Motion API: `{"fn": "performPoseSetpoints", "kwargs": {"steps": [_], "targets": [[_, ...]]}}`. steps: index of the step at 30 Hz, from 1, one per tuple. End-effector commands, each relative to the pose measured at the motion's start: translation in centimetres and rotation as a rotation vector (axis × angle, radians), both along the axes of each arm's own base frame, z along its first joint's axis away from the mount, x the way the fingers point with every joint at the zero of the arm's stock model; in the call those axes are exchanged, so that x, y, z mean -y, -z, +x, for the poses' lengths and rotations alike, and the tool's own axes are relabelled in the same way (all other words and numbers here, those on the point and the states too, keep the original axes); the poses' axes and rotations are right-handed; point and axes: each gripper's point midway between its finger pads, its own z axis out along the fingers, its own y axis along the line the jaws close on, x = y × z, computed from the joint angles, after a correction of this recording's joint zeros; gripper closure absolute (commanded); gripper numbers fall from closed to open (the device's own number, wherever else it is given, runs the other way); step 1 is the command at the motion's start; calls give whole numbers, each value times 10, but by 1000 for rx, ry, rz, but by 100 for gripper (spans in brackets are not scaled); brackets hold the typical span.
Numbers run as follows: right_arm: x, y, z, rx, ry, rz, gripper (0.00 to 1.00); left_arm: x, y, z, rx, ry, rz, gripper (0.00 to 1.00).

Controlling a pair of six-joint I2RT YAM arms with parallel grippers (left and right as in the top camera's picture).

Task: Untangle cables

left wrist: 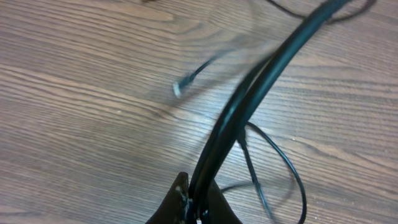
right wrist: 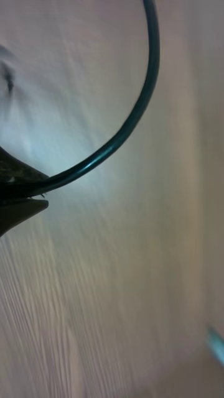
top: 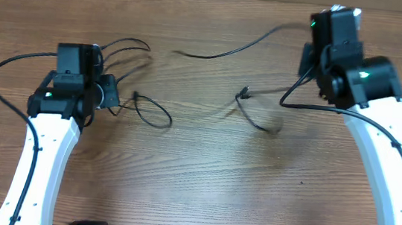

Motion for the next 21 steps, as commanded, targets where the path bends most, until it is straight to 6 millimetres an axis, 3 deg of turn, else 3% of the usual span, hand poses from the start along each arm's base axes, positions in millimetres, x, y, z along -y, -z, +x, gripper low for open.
{"fn": "performPoseSetpoints", "kwargs": {"steps": [1, 6, 13, 17, 21], "targets": [[42, -66, -4, 180, 183, -130, 96, -12, -15, 2, 37, -17, 32, 96], [83, -127, -15, 342, 327, -141, 96, -15, -14, 1, 33, -29, 30, 96], [142, -176, -31, 490, 494, -119, 96, -13, -13, 0, 26, -24, 15, 96], [161, -164, -33, 444, 509, -98, 96, 5, -13, 1, 30, 31, -67, 96], [170, -127, -33, 294, 476, -42, 96, 26, -15, 1, 36, 106, -161, 96]]}}
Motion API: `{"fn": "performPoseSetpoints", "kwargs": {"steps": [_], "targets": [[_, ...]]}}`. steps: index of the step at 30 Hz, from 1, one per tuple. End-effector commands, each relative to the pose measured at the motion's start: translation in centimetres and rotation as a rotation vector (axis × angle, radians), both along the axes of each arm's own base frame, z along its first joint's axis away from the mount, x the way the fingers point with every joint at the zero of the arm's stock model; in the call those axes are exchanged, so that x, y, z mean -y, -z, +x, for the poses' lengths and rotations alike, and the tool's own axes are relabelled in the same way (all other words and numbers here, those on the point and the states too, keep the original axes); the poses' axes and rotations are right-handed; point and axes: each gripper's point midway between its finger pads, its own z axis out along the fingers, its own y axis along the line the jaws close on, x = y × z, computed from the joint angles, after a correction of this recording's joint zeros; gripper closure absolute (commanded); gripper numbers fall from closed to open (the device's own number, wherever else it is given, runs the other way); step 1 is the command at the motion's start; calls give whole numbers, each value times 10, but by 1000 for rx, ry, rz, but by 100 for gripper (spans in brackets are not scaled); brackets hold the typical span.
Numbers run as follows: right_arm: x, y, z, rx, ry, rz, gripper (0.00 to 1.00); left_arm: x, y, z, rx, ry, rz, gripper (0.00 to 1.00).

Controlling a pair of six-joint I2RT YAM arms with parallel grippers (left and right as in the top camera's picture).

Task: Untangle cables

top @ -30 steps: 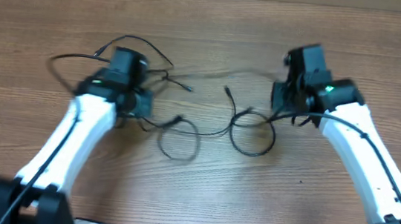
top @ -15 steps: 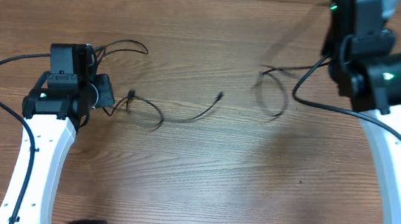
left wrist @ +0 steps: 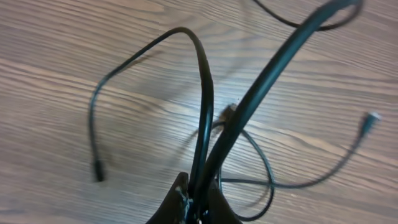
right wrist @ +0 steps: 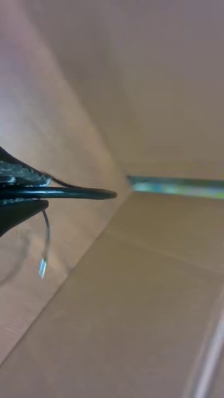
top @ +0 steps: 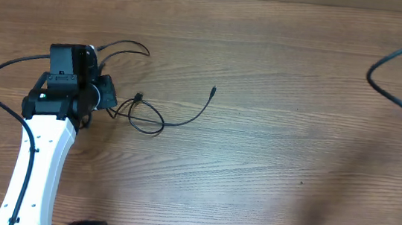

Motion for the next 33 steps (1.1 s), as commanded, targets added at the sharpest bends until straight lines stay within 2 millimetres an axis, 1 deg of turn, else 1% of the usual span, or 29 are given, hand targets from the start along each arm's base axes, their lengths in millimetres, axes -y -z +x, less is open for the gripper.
{"fn": "performPoseSetpoints", "kwargs": {"steps": [1, 4, 7, 10, 13, 15, 17, 20, 24, 26, 29, 32, 33], "targets": [[3, 24, 5, -61, -58, 101, 96, 21, -15, 4, 47, 89, -95, 96], [12, 58, 7, -154, -75, 202, 96, 24, -15, 3, 43, 96, -107, 96], [28, 90, 11, -231, -63, 296, 96, 24, -13, -1, 26, 96, -109, 96], [55, 121, 14, -287, -9, 361, 96, 25, -10, -5, 5, 96, -114, 96], [78, 132, 14, -255, 79, 406, 96, 26, -9, -6, -3, 98, -119, 96], [93, 131, 15, -190, 138, 432, 96, 26, -8, -8, -9, 98, -120, 96], [105, 122, 22, -104, 147, 448, 96, 26, -8, -8, -11, 98, -120, 96], [117, 100, 34, 21, 109, 443, 96, 26, -8, -9, -13, 98, -120, 96], [131, 67, 42, 149, 86, 375, 96, 26, -8, -9, -13, 98, -120, 96], [133, 58, 45, 182, 79, 357, 96, 26, -8, -8, -12, 98, -120, 96], [133, 58, 45, 183, 78, 357, 96, 26, -8, -8, -9, 98, -119, 96], [130, 71, 40, 134, 90, 383, 96, 26, -8, -7, -8, 98, -119, 96], [129, 79, 38, 105, 97, 398, 96, 26, -8, -8, -8, 98, -119, 96]]}}
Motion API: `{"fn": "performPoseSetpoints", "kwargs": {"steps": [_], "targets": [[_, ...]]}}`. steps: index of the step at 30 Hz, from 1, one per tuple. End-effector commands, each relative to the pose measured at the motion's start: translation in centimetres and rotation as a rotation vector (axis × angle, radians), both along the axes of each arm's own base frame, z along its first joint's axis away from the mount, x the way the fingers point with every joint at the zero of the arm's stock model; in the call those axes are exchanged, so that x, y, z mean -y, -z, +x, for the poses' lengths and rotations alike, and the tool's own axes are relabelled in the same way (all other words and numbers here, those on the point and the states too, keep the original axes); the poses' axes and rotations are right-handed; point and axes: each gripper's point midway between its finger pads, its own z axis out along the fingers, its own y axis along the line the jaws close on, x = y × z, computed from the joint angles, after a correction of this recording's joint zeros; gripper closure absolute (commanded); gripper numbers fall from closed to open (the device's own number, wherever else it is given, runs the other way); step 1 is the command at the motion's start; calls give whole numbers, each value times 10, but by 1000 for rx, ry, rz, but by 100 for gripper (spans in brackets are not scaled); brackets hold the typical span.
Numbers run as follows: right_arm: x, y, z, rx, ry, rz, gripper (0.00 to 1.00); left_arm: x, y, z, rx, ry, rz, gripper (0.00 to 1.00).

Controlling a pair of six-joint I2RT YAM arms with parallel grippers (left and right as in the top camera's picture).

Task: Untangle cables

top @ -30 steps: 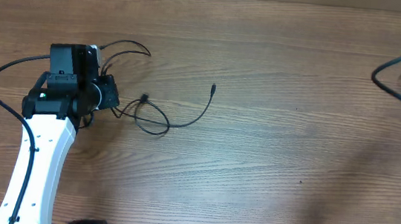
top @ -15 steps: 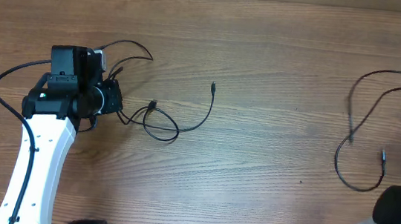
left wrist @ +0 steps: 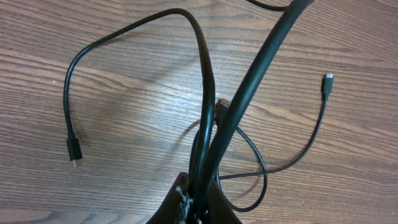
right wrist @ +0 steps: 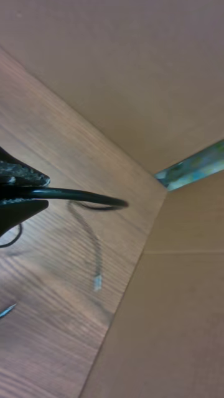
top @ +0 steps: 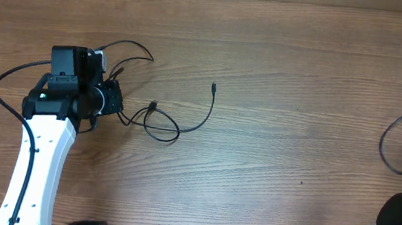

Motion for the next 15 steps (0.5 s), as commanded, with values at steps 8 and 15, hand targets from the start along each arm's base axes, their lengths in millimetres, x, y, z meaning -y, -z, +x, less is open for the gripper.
{"fn": "performPoseSetpoints", "kwargs": {"steps": [8, 15], "targets": [[-8, 64, -18, -231, 8, 135, 96, 1, -13, 5, 46, 38, 9, 96], [-8, 76, -17, -263, 8, 154, 89, 1, -13, 5, 48, 48, 15, 96]]}}
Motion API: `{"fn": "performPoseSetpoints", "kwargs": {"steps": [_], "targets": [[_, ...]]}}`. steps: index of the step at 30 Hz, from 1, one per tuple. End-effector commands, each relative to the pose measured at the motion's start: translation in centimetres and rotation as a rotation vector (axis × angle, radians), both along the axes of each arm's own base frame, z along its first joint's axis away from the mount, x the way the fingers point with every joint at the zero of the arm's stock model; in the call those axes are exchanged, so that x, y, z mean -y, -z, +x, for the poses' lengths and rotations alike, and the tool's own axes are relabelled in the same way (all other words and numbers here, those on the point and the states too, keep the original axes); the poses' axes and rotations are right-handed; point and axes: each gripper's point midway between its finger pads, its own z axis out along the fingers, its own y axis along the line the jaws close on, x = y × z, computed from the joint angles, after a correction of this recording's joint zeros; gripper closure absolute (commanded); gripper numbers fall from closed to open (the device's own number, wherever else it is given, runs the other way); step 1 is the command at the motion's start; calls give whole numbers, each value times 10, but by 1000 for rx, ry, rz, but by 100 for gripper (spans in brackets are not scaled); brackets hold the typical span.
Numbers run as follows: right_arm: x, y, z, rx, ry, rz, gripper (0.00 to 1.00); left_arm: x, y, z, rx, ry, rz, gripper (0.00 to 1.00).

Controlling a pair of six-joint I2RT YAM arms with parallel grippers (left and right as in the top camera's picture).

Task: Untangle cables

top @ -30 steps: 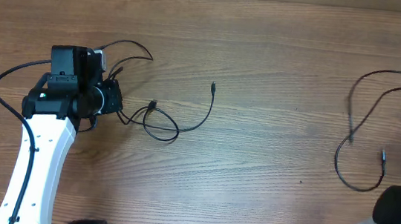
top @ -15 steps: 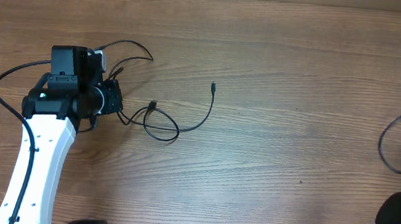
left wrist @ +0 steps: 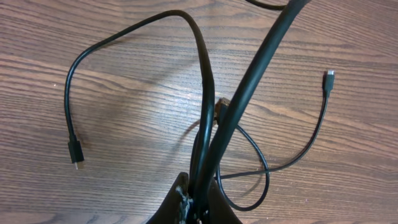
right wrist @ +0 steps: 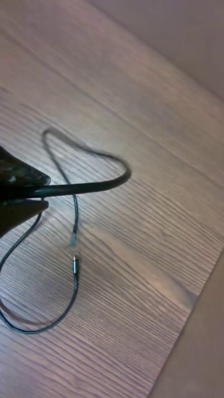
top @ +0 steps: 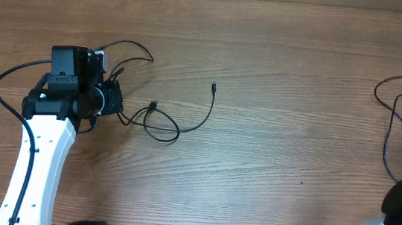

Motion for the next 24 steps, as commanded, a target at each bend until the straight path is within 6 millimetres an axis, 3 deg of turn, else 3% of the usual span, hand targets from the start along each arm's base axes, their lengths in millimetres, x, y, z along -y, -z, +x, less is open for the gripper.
{"fn": "performPoseSetpoints", "kwargs": {"steps": [1, 3, 5, 11, 14, 18, 24], "targets": [[2, -10, -1, 21, 7, -14, 75, 1, -13, 5, 44, 26, 2, 96], [1, -8, -4, 10, 8, -9, 51, 1, -13, 5, 46, 35, 8, 96], [-1, -6, -6, -3, 8, -1, 35, 1, -13, 5, 47, 42, 11, 96], [-14, 2, -11, -26, -21, 66, 8, 1, -13, 5, 47, 45, 13, 96], [-33, 7, -7, -22, -113, 143, 3, 1, -13, 5, 51, 45, 13, 96], [-75, 7, 6, 27, -344, 279, 0, 8, -17, 9, 73, 69, -19, 96], [-143, 1, 16, 64, -642, 410, 0, 54, -50, 26, 230, 243, -228, 96]]}}
